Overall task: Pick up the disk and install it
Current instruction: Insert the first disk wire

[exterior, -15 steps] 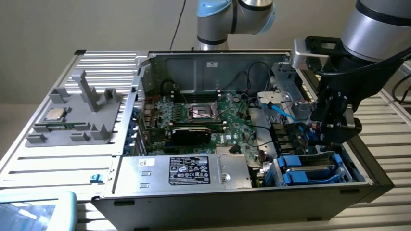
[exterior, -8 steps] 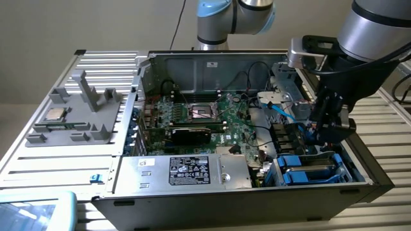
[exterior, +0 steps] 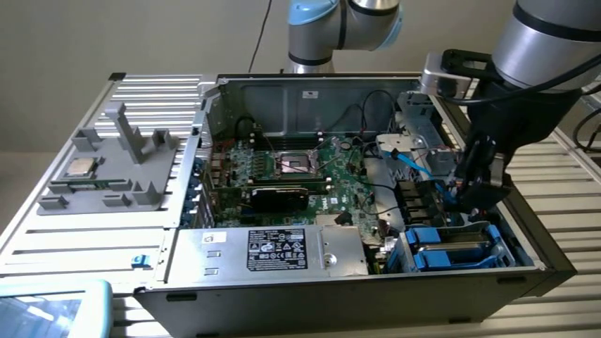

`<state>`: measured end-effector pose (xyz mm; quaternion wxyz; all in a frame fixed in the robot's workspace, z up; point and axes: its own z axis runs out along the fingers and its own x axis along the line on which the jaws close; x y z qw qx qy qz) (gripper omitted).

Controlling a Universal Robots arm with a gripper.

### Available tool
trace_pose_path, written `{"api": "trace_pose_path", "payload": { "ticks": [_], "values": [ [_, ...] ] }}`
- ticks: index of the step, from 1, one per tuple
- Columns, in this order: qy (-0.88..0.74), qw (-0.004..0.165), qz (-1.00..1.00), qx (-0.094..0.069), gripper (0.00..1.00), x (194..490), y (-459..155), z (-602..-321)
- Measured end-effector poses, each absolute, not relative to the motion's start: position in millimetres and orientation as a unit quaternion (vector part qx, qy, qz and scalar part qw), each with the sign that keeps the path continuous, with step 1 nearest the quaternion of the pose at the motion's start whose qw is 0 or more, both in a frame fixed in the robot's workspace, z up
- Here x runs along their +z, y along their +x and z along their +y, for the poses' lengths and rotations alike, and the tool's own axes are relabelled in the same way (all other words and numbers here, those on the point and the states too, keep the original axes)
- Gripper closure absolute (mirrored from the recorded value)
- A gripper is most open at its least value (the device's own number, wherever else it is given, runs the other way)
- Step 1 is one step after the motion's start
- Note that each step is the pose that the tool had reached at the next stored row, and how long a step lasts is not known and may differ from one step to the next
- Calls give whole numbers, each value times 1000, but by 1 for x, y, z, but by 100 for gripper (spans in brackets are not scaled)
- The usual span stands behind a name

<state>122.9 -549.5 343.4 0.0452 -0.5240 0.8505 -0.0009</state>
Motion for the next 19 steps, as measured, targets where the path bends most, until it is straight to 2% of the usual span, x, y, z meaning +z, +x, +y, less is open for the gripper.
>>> {"api": "trace_pose_path", "payload": {
  "ticks": [9,10,11,12,14,15,19],
  "values": [
    [-495,45,868,-2,40,342,118,-550],
    [-494,45,868,-2,42,342,118,-550],
    [-493,45,869,-3,49,342,118,-549],
    [-492,45,870,-3,49,342,118,-549],
    [-490,45,871,-3,62,342,118,-549],
    [-490,45,871,-3,65,342,118,-549],
    [-489,46,871,-3,65,342,118,-546]
  ]
}}
